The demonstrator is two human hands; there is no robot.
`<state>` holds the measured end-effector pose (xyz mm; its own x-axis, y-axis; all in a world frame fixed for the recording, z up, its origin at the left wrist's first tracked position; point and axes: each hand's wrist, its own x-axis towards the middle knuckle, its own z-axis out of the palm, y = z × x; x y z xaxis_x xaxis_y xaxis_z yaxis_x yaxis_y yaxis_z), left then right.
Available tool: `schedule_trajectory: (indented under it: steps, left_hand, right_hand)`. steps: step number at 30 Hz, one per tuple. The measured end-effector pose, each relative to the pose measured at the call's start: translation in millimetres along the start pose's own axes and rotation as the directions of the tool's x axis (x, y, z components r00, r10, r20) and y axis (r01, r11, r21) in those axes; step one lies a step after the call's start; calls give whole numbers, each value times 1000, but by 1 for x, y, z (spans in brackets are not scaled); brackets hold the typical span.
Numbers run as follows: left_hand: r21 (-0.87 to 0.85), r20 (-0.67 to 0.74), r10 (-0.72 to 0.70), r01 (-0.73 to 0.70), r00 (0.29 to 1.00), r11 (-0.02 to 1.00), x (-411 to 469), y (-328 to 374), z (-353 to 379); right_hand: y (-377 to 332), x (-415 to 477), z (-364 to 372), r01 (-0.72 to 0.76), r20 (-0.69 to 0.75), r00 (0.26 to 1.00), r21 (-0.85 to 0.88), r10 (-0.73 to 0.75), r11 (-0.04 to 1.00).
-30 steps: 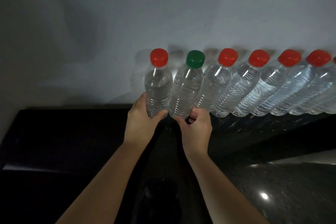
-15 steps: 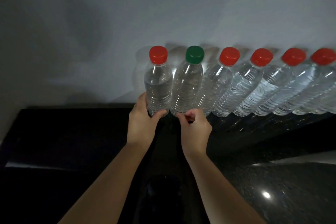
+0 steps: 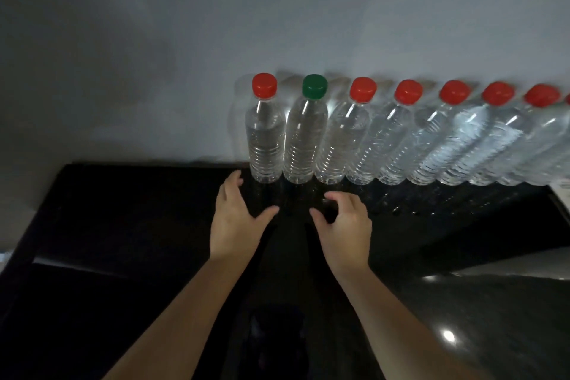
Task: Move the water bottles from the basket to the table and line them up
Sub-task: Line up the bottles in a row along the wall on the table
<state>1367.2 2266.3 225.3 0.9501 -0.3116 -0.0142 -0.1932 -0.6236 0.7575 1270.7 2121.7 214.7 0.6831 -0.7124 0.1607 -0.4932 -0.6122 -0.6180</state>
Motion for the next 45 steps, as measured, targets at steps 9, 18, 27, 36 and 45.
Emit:
schedule_trajectory:
  steps: [9,18,27,36,45]
  left_hand:
    - [200,213,-61,17,975,980,-137,73,-50]
    - [44,241,197,-214,950,976,-286,204,-36]
    - [-3,408,395,-432,823,902,-387,299,46]
    - [63,552,396,-511,733,857,-410,337,118]
    - [2,488,317,-364,813,931,-402,328,137]
  right_hand:
    - [-6,-43,-139,17,442,887,-318,132,948]
    - [34,-100,-364,160,342,939,-341,-36,927]
    - [155,-173,-496,-37,200,971,-420,132,907]
    - [226,-196,-492,-160,222,953,-214,207,964]
    - [242,-186,-460,-228,77,970,-30,230,973]
